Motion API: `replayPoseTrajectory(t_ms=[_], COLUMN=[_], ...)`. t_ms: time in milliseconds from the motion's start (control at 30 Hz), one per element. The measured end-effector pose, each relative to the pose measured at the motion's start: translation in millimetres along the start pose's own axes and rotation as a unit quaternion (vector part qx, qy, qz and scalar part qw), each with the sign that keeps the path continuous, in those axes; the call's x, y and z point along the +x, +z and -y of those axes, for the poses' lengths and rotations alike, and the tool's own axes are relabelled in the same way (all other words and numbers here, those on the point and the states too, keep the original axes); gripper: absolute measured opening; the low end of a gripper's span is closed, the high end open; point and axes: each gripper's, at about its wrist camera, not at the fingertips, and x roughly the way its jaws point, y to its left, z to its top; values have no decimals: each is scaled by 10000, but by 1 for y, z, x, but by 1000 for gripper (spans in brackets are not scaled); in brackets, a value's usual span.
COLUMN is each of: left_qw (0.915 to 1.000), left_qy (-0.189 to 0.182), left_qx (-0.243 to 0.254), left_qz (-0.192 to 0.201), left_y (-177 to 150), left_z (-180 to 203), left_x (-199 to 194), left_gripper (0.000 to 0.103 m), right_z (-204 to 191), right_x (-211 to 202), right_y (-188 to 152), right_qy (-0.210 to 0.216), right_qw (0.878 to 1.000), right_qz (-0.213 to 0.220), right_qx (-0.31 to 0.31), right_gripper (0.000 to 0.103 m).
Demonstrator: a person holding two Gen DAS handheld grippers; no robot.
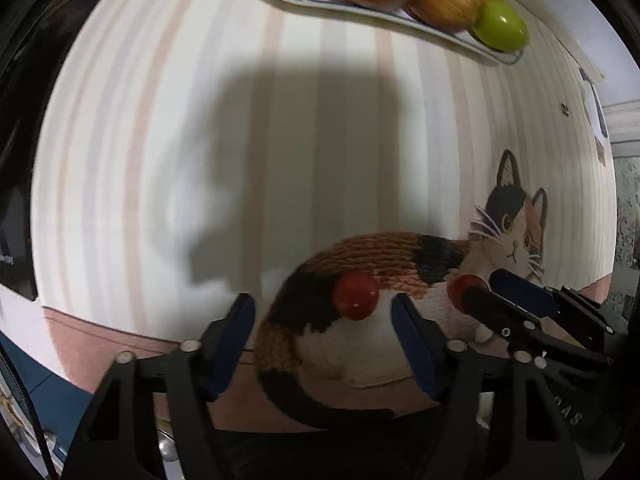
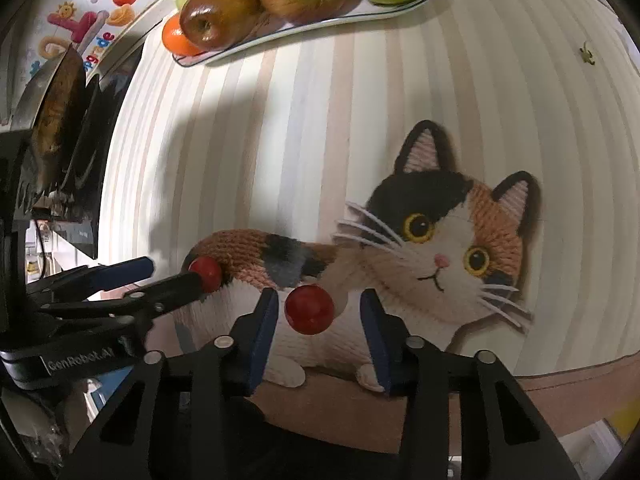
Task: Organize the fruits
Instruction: 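Grasp a red cherry tomato with the left tool while the right tool grasps another, then carry both red cherry tomatoes onto the plate and open both tools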
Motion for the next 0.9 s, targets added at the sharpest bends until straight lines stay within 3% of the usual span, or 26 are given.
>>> replayPoseTrajectory(t_ms=[133, 167, 267, 433, 633, 900], left_qw=[9999, 9998, 9996, 9996, 9980, 9880], left_qy=[-2, -32, -1, -46, -326, -777], left_qx=[113, 177, 264, 167, -124, -504], left_qz=[-10, 49, 107, 207, 523, 1235], left_y=[1, 1, -2, -2, 8, 57], left_z=[11, 14, 20, 15, -1, -15], left_x=[10, 10, 12, 8, -31, -94], left_gripper=[45, 36, 23, 23, 23, 23], right_z=[-4, -5, -12, -10, 3, 21], right_x=[7, 7, 9, 6, -15, -62], right_y=[-1, -1, 0, 0, 6, 61], right_qy=[1, -11, -68, -90, 140, 516], right_qw=[9999, 9999, 9997, 9996, 9991, 9902], right_qz=[-31, -33, 49, 134, 383, 1190], right_qx=[-114, -148, -244, -215, 95, 525], right_gripper=[34, 31, 30, 29, 29, 29])
